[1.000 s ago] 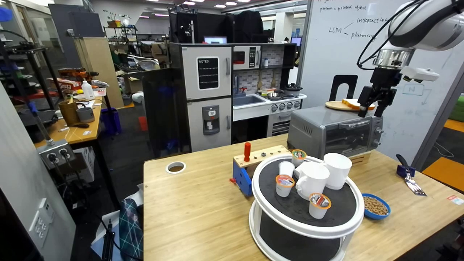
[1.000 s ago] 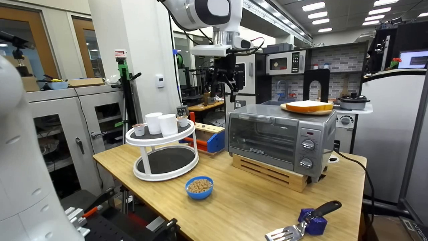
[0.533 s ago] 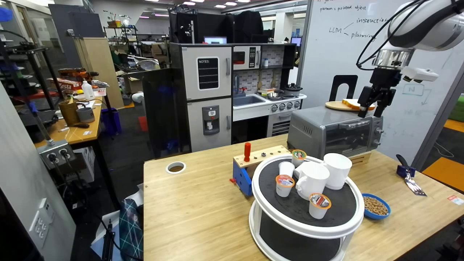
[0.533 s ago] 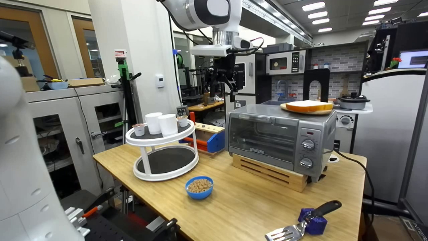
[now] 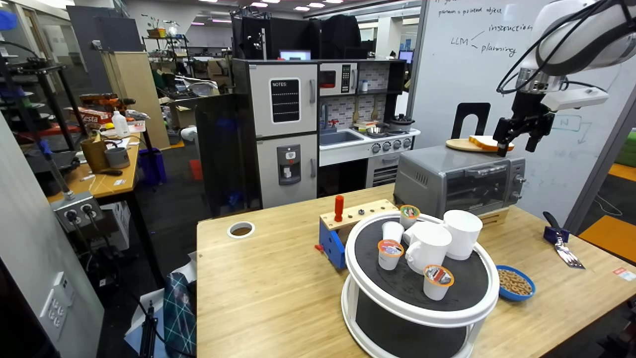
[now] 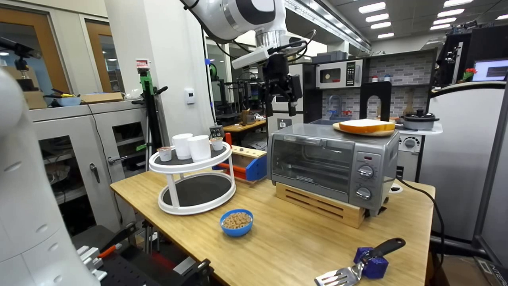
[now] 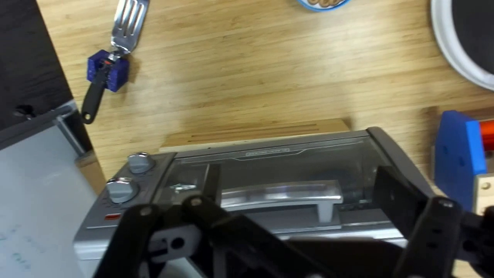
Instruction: Open the oven door, place the mug on the right inside the oven
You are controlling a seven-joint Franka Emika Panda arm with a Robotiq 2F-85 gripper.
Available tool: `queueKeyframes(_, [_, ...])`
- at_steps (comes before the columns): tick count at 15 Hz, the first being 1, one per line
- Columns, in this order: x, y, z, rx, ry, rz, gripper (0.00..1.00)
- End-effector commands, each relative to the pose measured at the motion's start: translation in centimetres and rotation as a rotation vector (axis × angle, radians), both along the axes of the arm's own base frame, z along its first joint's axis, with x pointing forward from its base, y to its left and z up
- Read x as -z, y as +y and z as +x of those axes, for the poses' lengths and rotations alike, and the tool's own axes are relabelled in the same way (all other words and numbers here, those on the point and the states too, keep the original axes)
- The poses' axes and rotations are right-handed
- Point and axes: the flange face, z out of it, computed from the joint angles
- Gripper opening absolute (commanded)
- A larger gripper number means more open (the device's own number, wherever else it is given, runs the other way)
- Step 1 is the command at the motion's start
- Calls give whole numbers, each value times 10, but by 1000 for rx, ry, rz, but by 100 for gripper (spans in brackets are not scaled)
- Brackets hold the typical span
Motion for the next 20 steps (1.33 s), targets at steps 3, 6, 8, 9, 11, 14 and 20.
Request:
queueKeyframes(3, [6, 14, -6, 273, 80, -155, 100])
queueKeyframes(6, [8, 14, -4, 206, 56, -123, 100])
queueKeyframes(8, [8, 11, -5, 210, 56, -123, 100])
queueKeyframes(9, [8, 10, -5, 210, 56, -123, 100])
queueKeyframes(11, [8, 9, -5, 224, 79, -113, 100])
queueKeyframes(14, [10, 10, -6, 324, 141, -123, 100])
queueKeyframes(20, [-4, 26, 8, 473, 180, 56, 100])
